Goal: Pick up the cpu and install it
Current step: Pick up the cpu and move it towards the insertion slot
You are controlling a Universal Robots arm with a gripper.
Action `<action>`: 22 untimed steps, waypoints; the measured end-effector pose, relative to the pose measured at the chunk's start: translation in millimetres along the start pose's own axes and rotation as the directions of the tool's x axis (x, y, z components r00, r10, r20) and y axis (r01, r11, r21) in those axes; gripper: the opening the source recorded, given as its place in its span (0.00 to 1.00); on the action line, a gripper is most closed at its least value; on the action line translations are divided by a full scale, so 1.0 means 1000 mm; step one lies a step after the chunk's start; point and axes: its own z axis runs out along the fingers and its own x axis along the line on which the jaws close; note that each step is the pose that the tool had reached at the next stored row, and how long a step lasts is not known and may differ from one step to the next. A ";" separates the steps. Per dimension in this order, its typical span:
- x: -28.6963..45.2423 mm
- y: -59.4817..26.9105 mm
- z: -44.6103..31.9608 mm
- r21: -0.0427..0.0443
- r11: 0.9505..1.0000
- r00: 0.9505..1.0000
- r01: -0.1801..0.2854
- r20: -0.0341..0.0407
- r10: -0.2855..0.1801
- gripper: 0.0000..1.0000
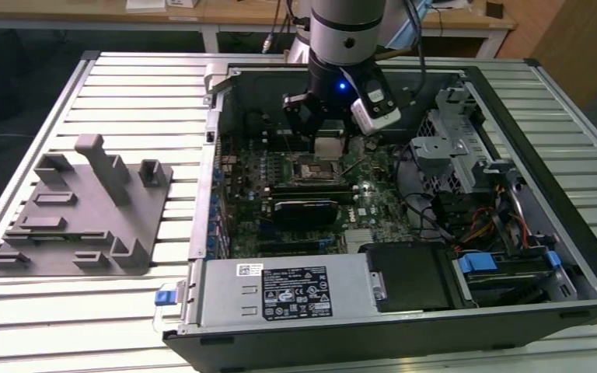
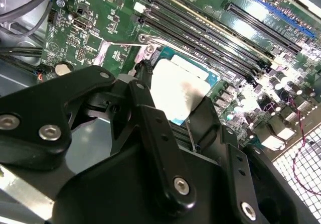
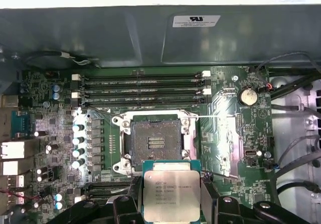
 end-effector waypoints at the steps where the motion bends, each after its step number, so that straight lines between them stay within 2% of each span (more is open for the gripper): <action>1: 0.0001 0.0004 0.0002 0.000 1.000 1.000 0.000 0.000 0.000 0.54; 22: 0.0048 0.0096 0.0079 0.002 1.000 1.000 0.000 0.000 0.000 0.54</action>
